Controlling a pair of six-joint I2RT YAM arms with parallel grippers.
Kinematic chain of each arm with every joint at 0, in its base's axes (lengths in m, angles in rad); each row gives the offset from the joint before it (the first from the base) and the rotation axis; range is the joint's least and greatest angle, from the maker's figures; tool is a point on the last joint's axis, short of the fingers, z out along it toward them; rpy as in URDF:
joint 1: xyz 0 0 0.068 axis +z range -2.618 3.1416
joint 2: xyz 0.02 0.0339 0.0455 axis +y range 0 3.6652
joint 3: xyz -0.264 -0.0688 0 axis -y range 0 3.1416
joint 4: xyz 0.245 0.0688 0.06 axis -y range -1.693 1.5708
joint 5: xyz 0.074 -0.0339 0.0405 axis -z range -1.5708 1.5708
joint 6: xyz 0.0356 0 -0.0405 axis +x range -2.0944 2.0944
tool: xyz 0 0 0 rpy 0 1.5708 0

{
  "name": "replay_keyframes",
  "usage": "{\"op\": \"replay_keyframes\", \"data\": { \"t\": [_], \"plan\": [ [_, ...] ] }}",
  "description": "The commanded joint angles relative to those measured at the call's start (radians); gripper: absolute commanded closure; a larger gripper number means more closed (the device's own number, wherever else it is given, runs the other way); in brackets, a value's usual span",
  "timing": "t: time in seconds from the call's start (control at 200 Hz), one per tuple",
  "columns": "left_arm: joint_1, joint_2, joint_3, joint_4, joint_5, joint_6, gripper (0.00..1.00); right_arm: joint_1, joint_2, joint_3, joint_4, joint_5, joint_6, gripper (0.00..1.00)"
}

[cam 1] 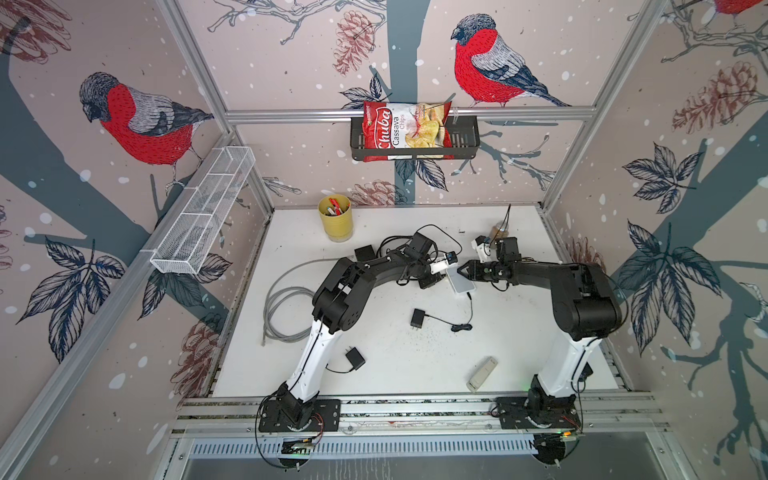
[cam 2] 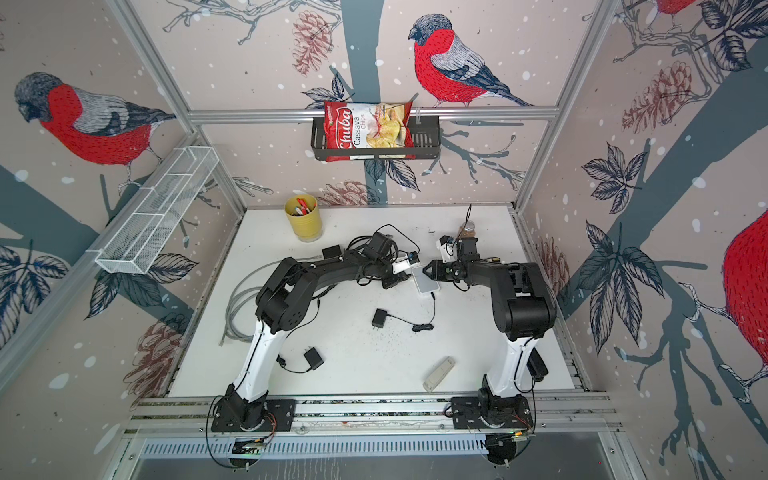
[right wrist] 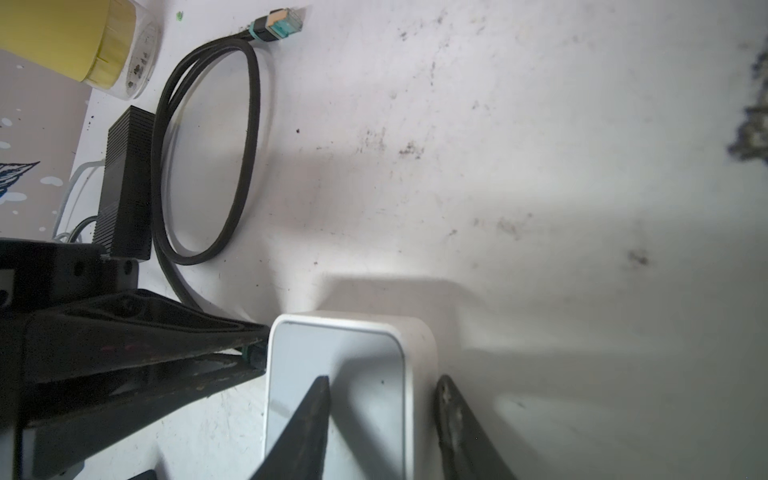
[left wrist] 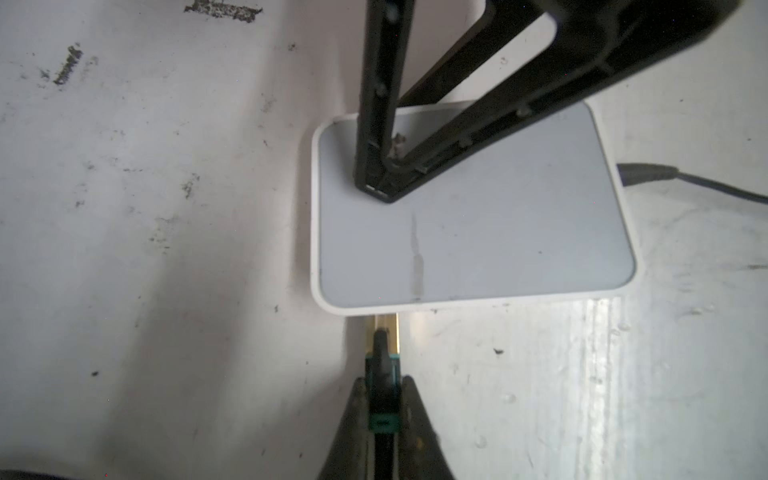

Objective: Insert the plug into the switch port
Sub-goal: 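Open the left gripper and draw it back from the inserted plug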

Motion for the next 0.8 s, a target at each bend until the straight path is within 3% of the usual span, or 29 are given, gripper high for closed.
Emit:
{"op": "replay_keyframes", "data": {
  "t": [0.0, 0.565, 0.795],
  "plan": [
    [-0.025, 0.000, -0.002, 0.195, 0.071, -0.011, 1.00, 0.047, 0.026, -0.012, -0.187, -0.156, -0.042, 0.60],
    [-0.041, 0.065, 0.106, 0.218, 0.075, -0.053, 1.00, 0.061, 0.029, -0.029, -0.156, -0.258, -0.047, 0.61],
    [-0.044, 0.074, 0.108, 0.217, 0.058, -0.049, 1.00, 0.059, 0.039, -0.024, -0.165, -0.243, -0.046, 0.61]
  ]
}}
